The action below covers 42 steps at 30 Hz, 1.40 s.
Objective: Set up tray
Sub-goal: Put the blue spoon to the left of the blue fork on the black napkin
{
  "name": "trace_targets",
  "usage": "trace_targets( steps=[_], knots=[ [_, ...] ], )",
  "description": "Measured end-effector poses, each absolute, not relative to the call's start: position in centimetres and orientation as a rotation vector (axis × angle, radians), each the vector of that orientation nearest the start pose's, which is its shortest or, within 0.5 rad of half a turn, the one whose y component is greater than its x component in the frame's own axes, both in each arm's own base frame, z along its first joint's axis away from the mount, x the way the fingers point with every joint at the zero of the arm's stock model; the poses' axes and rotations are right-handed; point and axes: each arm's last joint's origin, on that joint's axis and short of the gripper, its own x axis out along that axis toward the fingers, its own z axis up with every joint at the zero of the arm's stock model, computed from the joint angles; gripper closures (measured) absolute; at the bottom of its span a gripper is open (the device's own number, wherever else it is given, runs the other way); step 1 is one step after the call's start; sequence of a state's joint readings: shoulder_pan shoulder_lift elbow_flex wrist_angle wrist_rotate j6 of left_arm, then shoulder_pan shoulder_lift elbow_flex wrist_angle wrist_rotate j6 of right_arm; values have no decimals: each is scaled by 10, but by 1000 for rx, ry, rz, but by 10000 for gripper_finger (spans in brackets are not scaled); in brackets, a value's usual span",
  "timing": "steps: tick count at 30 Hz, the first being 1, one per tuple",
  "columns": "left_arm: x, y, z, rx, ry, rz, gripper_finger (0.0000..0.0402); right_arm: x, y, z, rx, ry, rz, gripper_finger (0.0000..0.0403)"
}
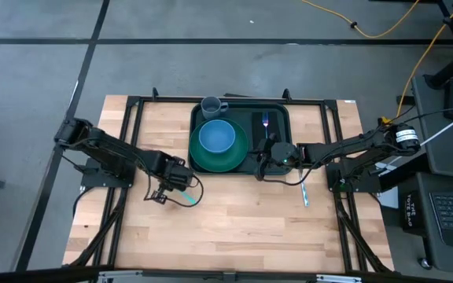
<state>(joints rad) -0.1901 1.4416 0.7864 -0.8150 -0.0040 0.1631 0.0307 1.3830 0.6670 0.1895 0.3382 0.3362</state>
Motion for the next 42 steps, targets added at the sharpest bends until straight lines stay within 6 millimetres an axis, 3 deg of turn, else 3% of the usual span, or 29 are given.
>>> trace_targets(
  steps=[7,13,17,23,28,34,42],
  knots=[
    [211,-26,200,339,1302,-156,401,277,-1,200,230,462,-383,372],
    [203,-12,230,551,1117,56,401,278,-1,201,233,448,-381,372],
    [208,-10,244,769,1000,100,401,280,-1,204,236,414,-376,372],
    [227,-8,256,1006,836,93,400,280,-9,210,264,356,-397,372],
    [244,-1,262,1211,778,168,400,270,-26,233,260,285,-350,372],
    [270,13,252,1381,781,193,400,251,-47,259,213,216,-226,372],
    [312,45,239,1709,730,360,400,239,-75,257,172,271,-289,372]
  ],
)
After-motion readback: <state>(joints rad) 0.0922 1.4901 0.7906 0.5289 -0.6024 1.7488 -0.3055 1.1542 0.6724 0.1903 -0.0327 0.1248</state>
